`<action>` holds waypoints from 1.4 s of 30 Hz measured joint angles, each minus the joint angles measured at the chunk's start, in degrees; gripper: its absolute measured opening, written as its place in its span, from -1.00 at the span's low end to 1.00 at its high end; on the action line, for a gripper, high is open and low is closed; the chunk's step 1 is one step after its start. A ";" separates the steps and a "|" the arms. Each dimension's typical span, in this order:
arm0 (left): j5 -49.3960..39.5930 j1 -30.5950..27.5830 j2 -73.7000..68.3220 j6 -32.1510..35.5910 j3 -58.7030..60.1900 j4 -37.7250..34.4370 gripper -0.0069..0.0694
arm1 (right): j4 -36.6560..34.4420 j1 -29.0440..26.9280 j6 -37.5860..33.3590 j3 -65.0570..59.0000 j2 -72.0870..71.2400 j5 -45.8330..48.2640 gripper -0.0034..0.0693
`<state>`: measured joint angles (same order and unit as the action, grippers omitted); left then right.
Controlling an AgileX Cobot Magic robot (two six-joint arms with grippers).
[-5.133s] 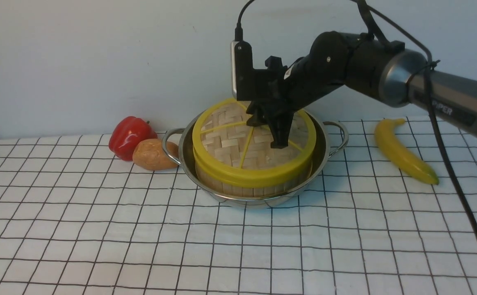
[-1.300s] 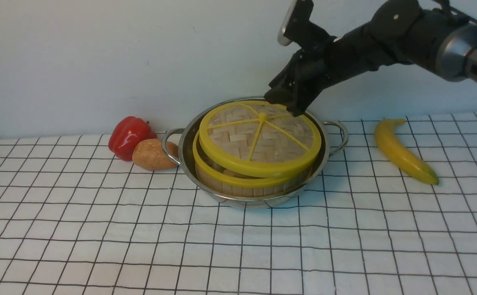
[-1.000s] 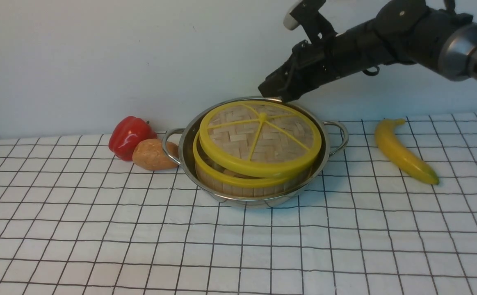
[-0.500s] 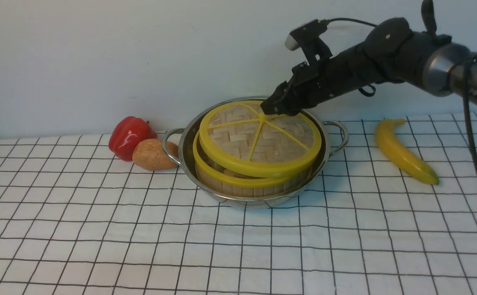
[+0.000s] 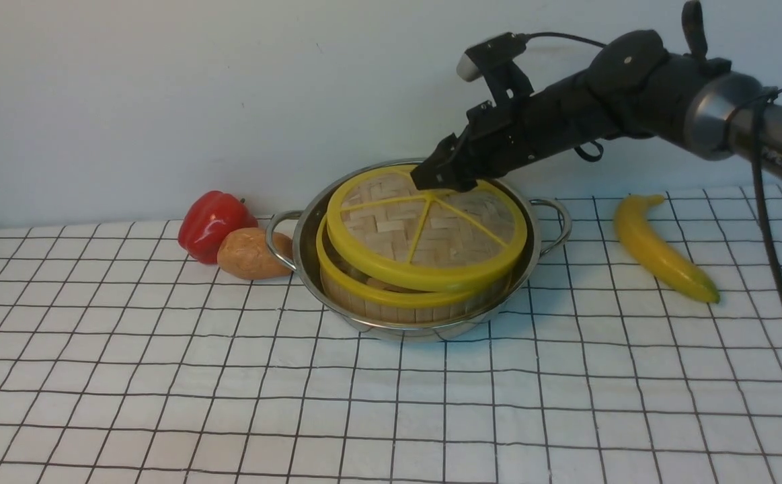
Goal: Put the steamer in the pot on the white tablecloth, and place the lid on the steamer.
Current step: 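Place the bamboo steamer lid onto the steamer basket in the pot with the right gripper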
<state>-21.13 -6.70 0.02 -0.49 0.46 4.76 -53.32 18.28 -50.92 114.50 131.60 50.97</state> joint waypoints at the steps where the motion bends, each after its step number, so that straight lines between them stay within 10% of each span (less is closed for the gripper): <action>1: 0.00 0.00 0.00 0.00 0.00 0.00 -0.18 | 0.00 0.05 0.33 0.00 0.00 0.00 -0.02; 22: 0.00 0.00 0.00 0.00 0.00 0.00 -0.18 | -0.28 0.12 2.67 0.00 2.13 -0.28 -0.03; 30: 0.00 0.00 0.00 0.00 0.00 0.00 -0.18 | -0.22 0.12 2.67 0.01 2.13 0.01 -0.50; 42: 0.00 0.00 0.00 0.00 0.00 0.00 -0.18 | -0.27 0.12 -0.20 0.47 2.13 0.49 -0.50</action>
<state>-21.13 -6.70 0.02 -0.49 0.46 4.76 -53.60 18.39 -51.12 114.98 133.72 51.46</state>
